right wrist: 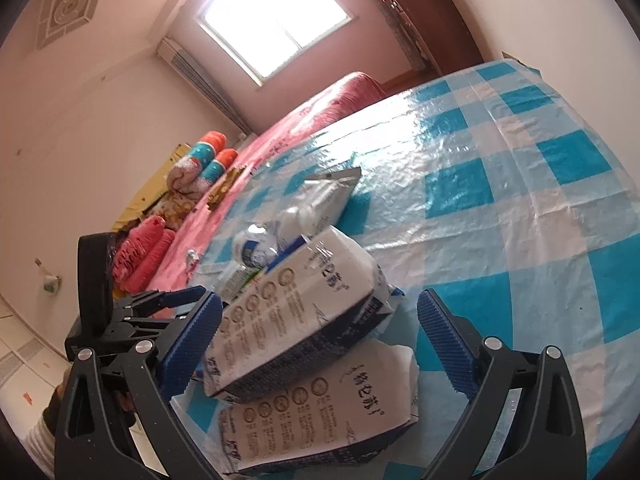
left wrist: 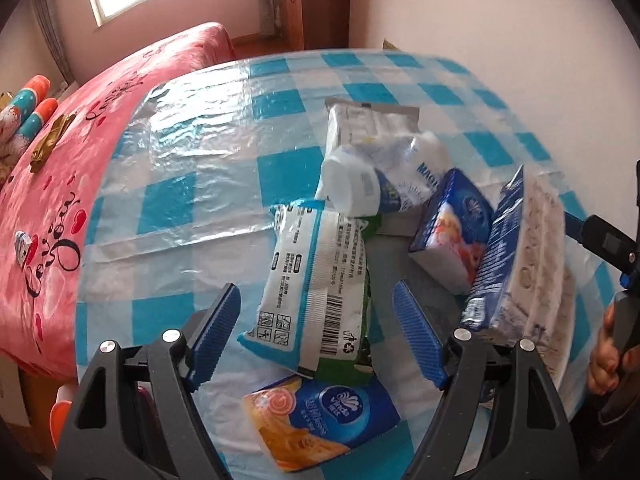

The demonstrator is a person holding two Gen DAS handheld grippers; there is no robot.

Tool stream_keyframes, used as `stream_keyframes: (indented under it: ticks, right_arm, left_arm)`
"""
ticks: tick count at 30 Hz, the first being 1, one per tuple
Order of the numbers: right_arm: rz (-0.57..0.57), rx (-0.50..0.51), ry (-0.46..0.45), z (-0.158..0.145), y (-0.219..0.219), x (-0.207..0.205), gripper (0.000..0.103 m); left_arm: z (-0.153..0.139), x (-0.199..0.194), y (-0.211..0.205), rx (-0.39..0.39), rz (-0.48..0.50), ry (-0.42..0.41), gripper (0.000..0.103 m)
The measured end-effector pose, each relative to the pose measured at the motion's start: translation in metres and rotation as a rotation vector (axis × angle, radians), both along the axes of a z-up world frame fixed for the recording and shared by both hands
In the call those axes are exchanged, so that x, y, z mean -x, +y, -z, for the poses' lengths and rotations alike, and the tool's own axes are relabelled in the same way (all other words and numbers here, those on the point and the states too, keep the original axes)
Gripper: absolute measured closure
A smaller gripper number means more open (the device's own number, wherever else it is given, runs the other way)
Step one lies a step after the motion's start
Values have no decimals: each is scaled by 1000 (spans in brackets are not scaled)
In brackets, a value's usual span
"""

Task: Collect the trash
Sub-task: 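Grasp the white wipes packet with the left gripper and lift it, then hold the white packet with the left gripper while the right gripper grasps a milk carton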

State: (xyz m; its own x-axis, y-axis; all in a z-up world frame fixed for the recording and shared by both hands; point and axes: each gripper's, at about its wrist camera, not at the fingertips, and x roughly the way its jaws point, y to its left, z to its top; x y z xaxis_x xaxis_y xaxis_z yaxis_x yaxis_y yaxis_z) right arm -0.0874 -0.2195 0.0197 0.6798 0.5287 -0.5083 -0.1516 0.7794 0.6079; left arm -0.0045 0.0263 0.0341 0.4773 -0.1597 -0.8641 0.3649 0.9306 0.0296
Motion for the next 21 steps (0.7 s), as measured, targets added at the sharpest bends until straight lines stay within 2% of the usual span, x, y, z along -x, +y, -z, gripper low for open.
stream_keyframes:
  ticks: [4, 8, 11, 14, 21]
  right_arm:
    - [-36, -6, 29, 8, 6, -5, 6]
    - [-70, -20, 39, 11, 12, -9, 10]
    - [-74, -16, 48, 14, 14, -10, 19]
    - [-85, -58, 60, 18, 12, -13, 26]
    - [-87, -64, 57, 17, 13, -14, 25]
  left_arm:
    - [9, -6, 1, -12, -24, 11, 25]
    - [13, -10, 2, 16, -49, 26, 43]
    - [13, -8, 0, 12, -64, 9, 47]
    - [11, -3, -1, 33, -84, 2, 52]
    - [10, 15, -7, 95, -108, 16, 54]
